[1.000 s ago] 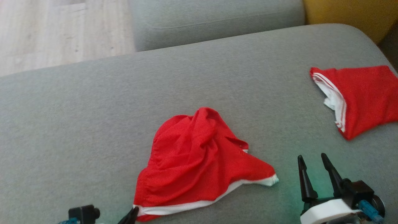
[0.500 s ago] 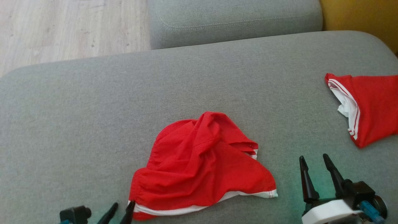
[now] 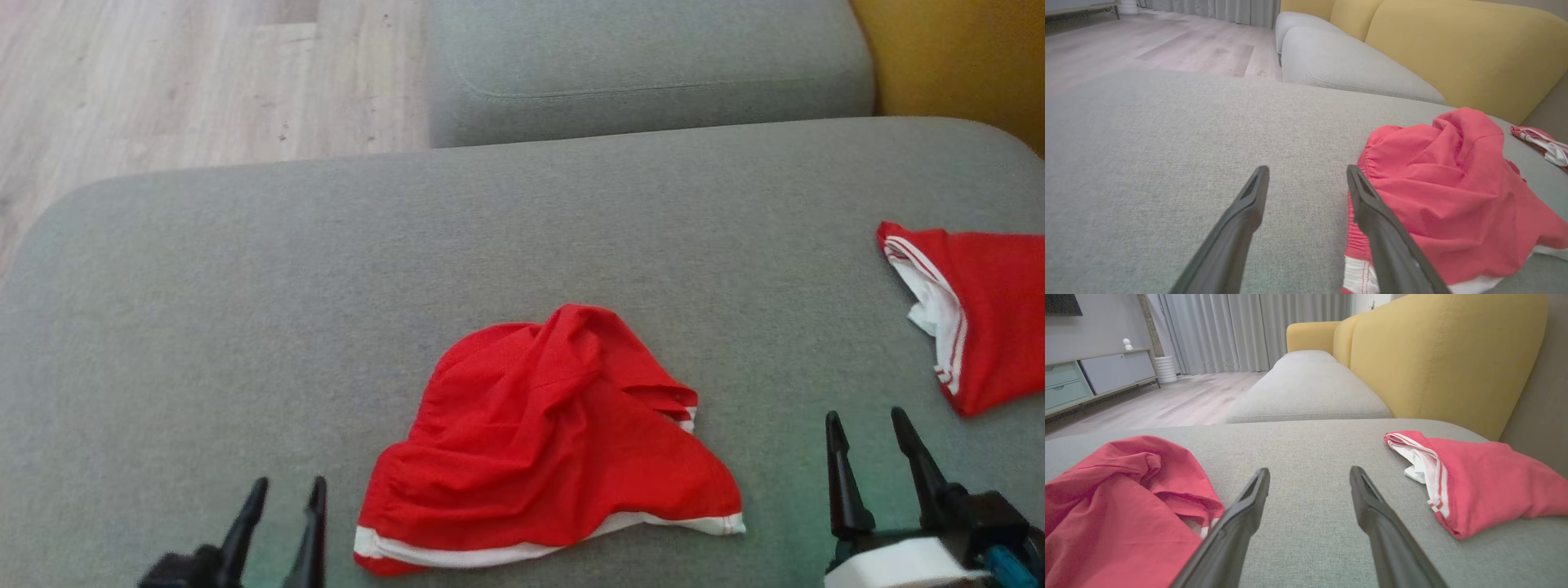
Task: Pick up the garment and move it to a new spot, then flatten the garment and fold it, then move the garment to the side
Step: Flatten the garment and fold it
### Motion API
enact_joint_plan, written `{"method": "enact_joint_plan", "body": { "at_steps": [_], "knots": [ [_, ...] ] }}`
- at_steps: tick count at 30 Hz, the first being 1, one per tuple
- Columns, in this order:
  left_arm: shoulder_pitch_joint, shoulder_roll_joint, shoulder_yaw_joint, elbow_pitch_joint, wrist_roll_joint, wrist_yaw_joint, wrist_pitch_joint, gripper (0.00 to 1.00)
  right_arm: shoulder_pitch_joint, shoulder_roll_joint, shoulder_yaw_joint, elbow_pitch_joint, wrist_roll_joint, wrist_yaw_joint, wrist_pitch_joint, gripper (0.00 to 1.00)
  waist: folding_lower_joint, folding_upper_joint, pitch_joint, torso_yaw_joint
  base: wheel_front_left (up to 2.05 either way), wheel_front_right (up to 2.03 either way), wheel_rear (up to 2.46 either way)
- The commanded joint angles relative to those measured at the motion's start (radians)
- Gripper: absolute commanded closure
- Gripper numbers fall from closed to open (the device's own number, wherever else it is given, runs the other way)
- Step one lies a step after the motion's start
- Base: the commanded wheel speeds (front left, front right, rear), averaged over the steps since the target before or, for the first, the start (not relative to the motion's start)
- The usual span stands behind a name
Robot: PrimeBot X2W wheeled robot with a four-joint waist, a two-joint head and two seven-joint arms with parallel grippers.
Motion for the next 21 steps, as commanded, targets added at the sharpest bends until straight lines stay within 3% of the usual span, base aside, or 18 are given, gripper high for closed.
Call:
{"method": "enact_joint_plan", "body": {
  "at_steps": [1,5,10,16,21],
  "knots": [
    [-0.035,-0.008,0.033,-0.016,0.04,0.006,-0.022,0.0,-0.009,-0.007,0.019,-0.035,-0.007,0.007,-0.014,0.0,0.0001,0.0,-0.003,0.014,0.0,0.0,0.0],
    [-0.043,-0.078,0.083,-0.029,0.151,0.022,-0.033,0.0,0.022,-0.007,0.033,-0.023,0.003,0.007,-0.014,0.0,0.0001,0.0,-0.008,0.037,0.0,0.0,0.0],
    [0.002,-0.158,0.168,-0.058,0.265,-0.008,-0.033,0.0,0.035,-0.007,0.062,-0.008,0.012,0.007,-0.014,0.0,0.0001,0.0,-0.012,0.042,0.0,0.0,0.0],
    [0.042,-0.238,0.267,-0.015,0.359,-0.089,-0.034,0.0,0.024,-0.007,0.086,-0.004,0.023,0.007,-0.014,0.0,0.0001,0.0,-0.02,0.035,0.0,0.0,0.0],
    [0.042,-0.275,0.329,-0.012,0.415,-0.128,-0.034,0.0,0.009,-0.007,0.1,0.006,0.022,0.007,-0.014,0.0,0.0001,0.0,-0.022,0.03,0.0,0.0,0.0]
  ]
}}
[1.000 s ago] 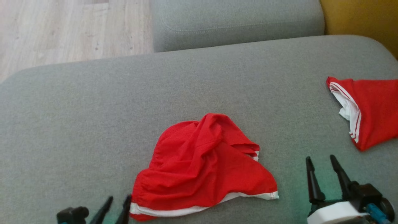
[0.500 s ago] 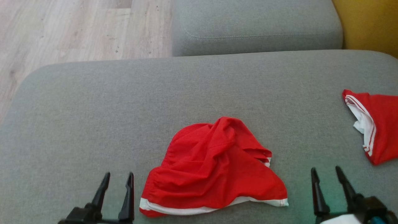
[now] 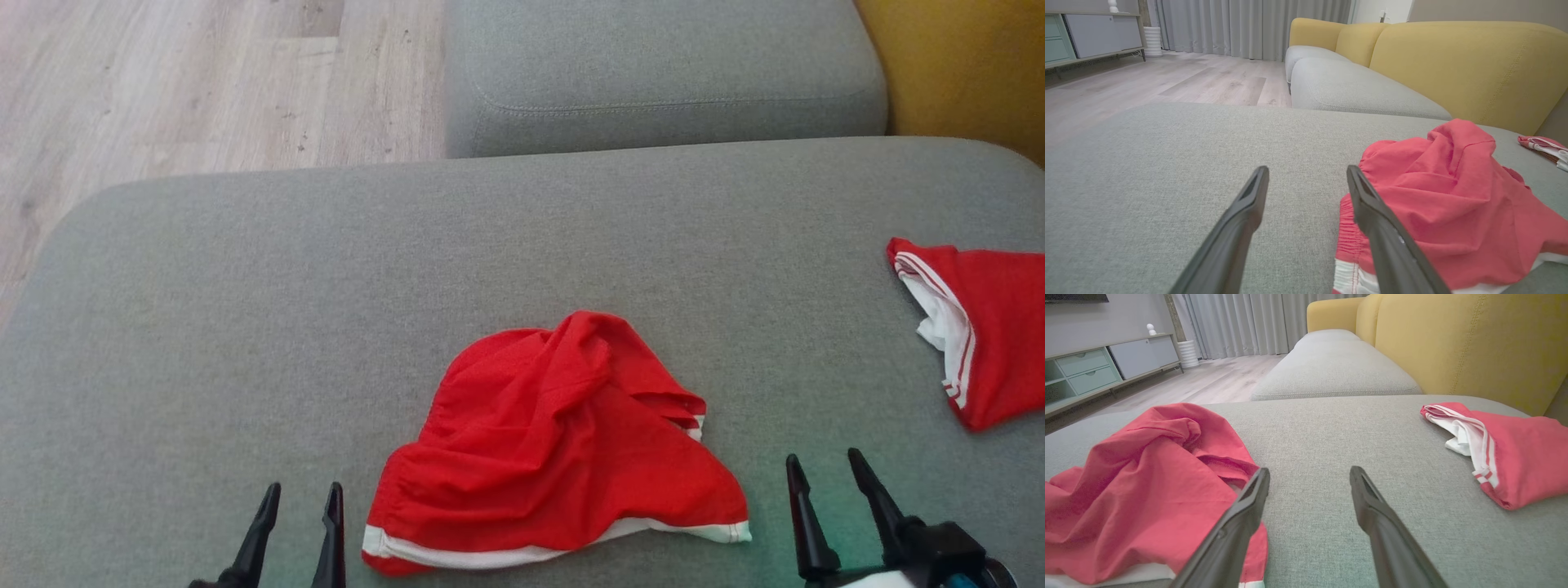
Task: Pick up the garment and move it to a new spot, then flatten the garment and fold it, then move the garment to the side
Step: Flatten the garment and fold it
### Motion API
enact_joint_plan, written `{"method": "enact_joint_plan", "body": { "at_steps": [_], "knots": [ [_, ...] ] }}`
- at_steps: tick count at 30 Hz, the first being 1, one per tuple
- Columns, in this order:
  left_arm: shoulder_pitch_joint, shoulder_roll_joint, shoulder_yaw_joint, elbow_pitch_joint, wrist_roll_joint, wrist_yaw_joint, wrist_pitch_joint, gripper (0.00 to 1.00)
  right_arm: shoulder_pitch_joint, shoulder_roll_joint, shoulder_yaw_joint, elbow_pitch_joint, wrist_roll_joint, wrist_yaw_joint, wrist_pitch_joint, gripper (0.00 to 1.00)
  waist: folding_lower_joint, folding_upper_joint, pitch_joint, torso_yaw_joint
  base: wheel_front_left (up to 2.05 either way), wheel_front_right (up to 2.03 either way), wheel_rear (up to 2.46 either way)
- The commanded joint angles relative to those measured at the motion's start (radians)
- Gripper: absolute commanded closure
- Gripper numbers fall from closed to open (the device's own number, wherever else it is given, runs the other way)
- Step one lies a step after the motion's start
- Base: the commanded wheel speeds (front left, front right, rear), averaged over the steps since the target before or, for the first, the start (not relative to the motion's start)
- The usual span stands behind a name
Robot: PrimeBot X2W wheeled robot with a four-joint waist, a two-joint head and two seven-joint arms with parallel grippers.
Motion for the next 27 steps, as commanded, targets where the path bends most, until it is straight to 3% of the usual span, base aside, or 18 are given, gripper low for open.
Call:
{"method": "enact_joint_plan", "body": {
  "at_steps": [1,10,14,20,27],
  "knots": [
    [-0.045,-0.008,0.043,-0.031,0.009,-0.005,-0.009,0.0,-0.048,-0.009,0.027,-0.025,0.003,0.007,-0.014,0.0,0.0,0.0,0.0,0.0,0.0,0.0,0.0],
    [-0.042,-0.027,0.057,-0.047,0.048,-0.034,-0.009,0.0,-0.07,-0.009,0.072,-0.029,0.074,0.007,-0.014,0.0,0.0,0.0,-0.006,-0.007,0.0,0.0,0.0],
    [-0.029,0.03,-0.021,-0.017,0.009,-0.037,-0.005,0.0,-0.074,-0.028,0.13,-0.018,0.106,0.007,0.054,0.0,0.0,0.0,-0.006,-0.011,0.0,0.0,0.0],
    [-0.043,0.131,-0.149,-0.009,-0.141,-0.037,0.103,0.0,-0.065,-0.082,0.219,0.017,0.138,0.007,0.223,0.0,0.0,0.0,0.009,-0.008,0.0,0.0,0.0],
    [-0.081,0.198,-0.231,0.014,-0.229,-0.038,0.159,0.0,-0.087,-0.067,0.241,0.094,0.13,0.007,0.262,0.0,0.0,0.0,0.038,-0.002,0.0,0.0,0.0]
  ]
}}
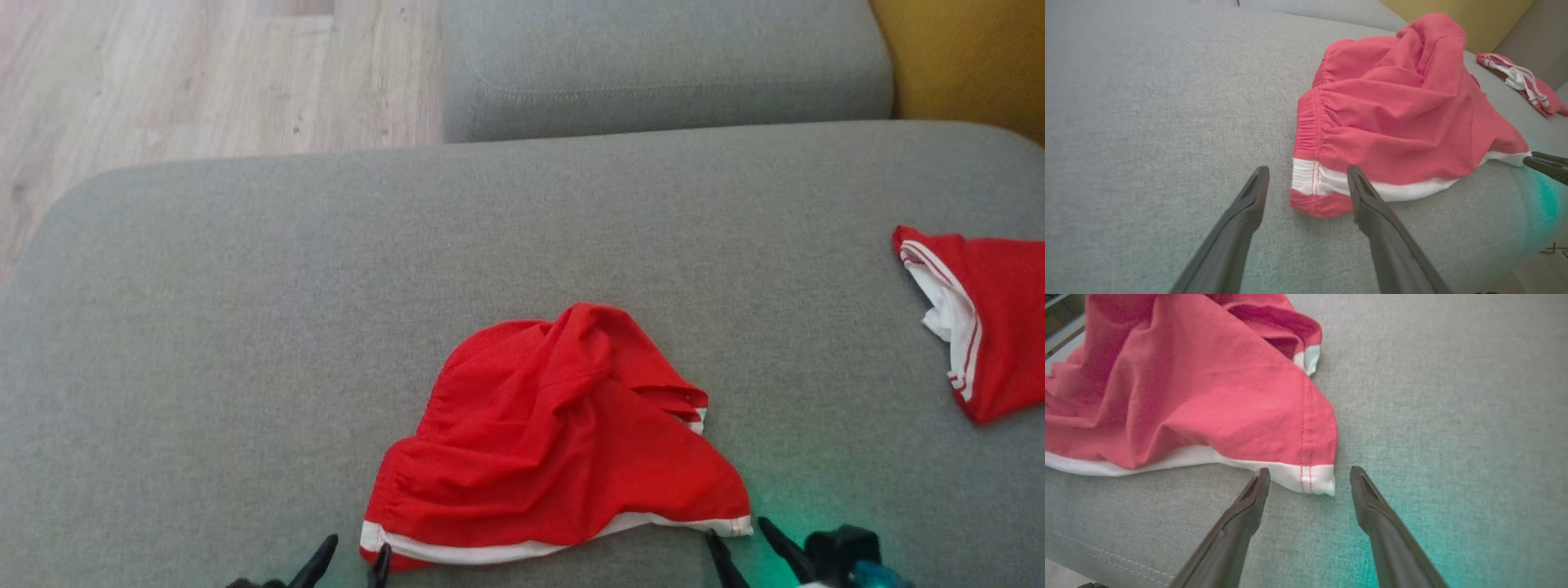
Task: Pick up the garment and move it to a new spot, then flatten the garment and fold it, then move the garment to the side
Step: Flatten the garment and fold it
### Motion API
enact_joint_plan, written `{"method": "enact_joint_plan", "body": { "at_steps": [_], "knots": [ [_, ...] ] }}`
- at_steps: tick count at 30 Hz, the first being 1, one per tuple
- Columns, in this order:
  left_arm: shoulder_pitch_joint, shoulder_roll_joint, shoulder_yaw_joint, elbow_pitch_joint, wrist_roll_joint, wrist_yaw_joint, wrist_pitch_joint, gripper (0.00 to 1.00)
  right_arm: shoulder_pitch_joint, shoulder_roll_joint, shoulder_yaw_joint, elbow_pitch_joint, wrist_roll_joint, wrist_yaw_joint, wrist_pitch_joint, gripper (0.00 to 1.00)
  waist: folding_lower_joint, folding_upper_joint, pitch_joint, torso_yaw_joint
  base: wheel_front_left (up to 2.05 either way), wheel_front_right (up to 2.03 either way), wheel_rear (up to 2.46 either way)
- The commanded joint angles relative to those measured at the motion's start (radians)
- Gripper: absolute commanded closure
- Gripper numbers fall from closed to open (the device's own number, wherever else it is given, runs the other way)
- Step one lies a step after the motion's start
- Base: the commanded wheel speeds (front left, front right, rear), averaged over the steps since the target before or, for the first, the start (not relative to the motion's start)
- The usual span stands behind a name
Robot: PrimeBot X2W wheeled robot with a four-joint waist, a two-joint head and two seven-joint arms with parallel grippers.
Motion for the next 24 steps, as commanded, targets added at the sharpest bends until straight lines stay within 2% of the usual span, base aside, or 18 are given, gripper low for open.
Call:
{"method": "enact_joint_plan", "body": {
  "at_steps": [1,21,22,23,24],
  "knots": [
    [-0.073,0.023,0.013,-0.016,-0.017,0.002,0.002,0.0,-0.072,-0.002,0.03,-0.011,-0.009,0.007,-0.005,0.0,0.0,0.0,0.013,0.001,0.0,0.0,0.0],
    [-0.179,0.047,-0.096,0.102,-0.12,0.002,0.003,0.0,-0.157,0.001,0.071,0.081,0.004,0.007,-0.041,0.0,0.0,0.0,0.063,-0.011,0.0,0.0,0.0],
    [-0.183,0.048,-0.106,0.105,-0.128,0.002,0.007,0.16,-0.16,0.0,0.078,0.082,0.013,0.007,-0.039,0.0,0.0,0.0,0.063,-0.013,0.0,0.0,0.0],
    [-0.187,0.051,-0.118,0.106,-0.137,0.002,0.01,0.59,-0.163,0.001,0.084,0.084,0.026,0.007,-0.038,0.67,0.0,0.0,0.063,-0.015,0.0,0.0,0.0],
    [-0.19,0.054,-0.128,0.105,-0.15,0.002,0.013,0.88,-0.167,0.001,0.089,0.085,0.039,0.007,-0.038,1.0,0.0,0.0,0.062,-0.018,0.0,0.0,0.0]
  ]
}}
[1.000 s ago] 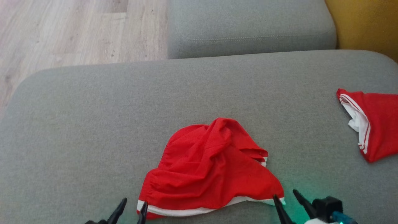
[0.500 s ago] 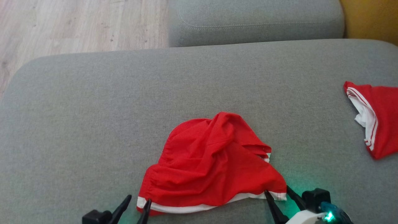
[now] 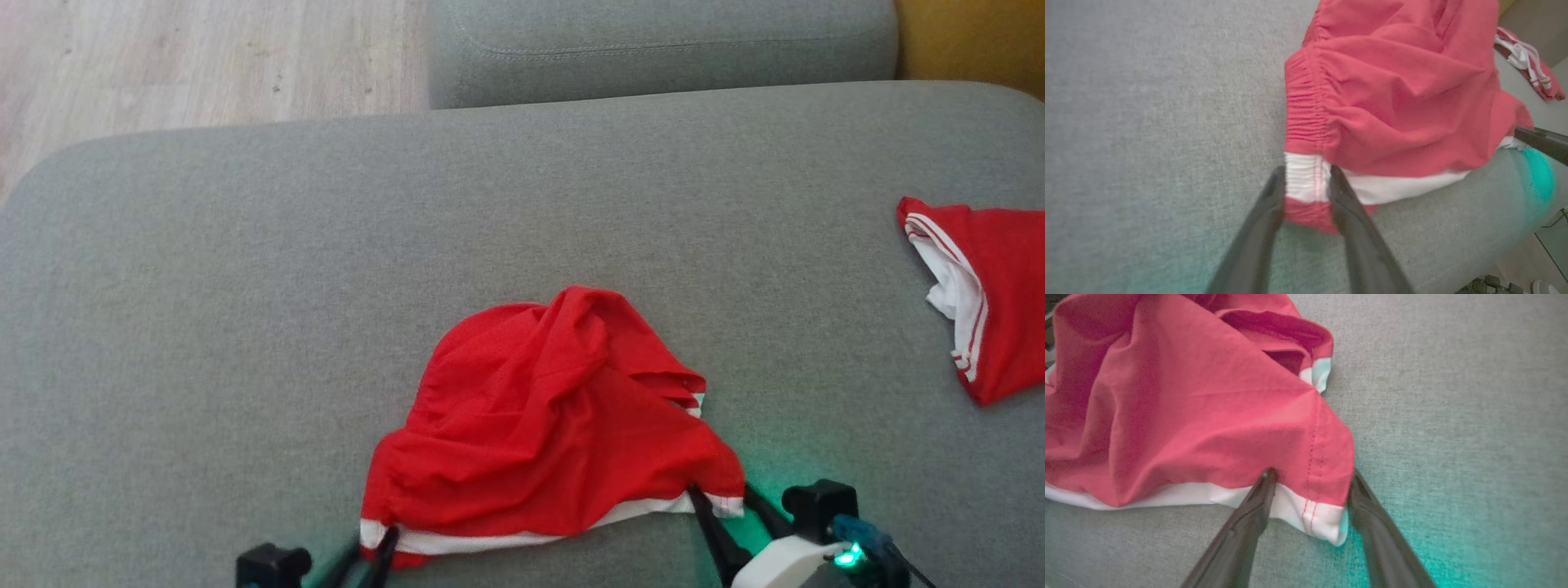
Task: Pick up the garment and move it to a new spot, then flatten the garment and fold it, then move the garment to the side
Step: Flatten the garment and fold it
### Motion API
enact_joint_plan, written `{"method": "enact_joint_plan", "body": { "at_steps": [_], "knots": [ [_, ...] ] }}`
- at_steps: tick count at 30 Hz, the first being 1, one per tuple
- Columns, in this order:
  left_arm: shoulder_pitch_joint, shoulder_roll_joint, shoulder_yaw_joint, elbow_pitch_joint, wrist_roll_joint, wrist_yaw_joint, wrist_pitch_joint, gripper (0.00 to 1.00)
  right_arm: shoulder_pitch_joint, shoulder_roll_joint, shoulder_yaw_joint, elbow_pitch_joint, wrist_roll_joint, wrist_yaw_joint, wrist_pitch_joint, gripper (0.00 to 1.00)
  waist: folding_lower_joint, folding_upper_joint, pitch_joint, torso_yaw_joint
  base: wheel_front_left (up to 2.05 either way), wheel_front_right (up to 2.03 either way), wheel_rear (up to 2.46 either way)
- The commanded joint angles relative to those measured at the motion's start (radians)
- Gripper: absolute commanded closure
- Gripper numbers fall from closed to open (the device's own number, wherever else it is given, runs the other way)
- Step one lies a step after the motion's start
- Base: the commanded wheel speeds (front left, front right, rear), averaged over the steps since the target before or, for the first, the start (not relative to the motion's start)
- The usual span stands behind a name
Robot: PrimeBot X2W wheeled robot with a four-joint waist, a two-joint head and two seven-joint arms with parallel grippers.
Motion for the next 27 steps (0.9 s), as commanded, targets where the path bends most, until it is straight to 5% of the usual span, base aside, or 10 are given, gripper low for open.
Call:
{"method": "enact_joint_plan", "body": {
  "at_steps": [1,8,16,19,22,27],
  "knots": [
    [-0.044,0.029,0.011,-0.027,-0.015,0.002,0.004,1.0,-0.035,-0.007,0.035,-0.013,0.017,0.007,0.001,1.0,-0.0001,0.0,-0.002,-0.004,0.0,0.0,0.0],
    [-0.017,0.1,-0.003,-0.203,-0.147,0.002,0.023,1.0,-0.013,-0.03,0.027,-0.179,0.256,0.007,0.018,1.0,-0.0001,0.0,-0.022,-0.02,0.0,0.0,0.0],
    [-0.012,0.242,0.078,-0.855,-0.404,0.01,0.141,1.0,0.114,-0.195,-0.165,-0.877,0.66,0.007,0.223,1.0,-0.0001,0.0,-0.021,-0.049,0.0,0.0,0.0],
    [-0.083,0.266,0.125,-1.021,-0.479,0.022,0.197,1.0,0.089,-0.238,-0.276,-1.054,0.775,0.007,0.313,1.0,-0.0001,0.0,0.008,-0.069,0.0,0.0,0.0],
    [-0.218,0.275,0.173,-1.087,-0.546,0.044,0.264,1.0,-0.018,-0.262,-0.371,-1.104,0.838,0.007,0.403,1.0,-0.0001,0.0,0.065,-0.089,0.0,0.0,0.0],
    [-0.487,0.245,0.201,-0.994,-0.58,0.078,0.353,1.0,-0.268,-0.256,-0.435,-1.005,0.829,0.007,0.522,1.0,-0.0001,0.0,0.18,-0.092,0.0,0.0,0.0]
  ]
}}
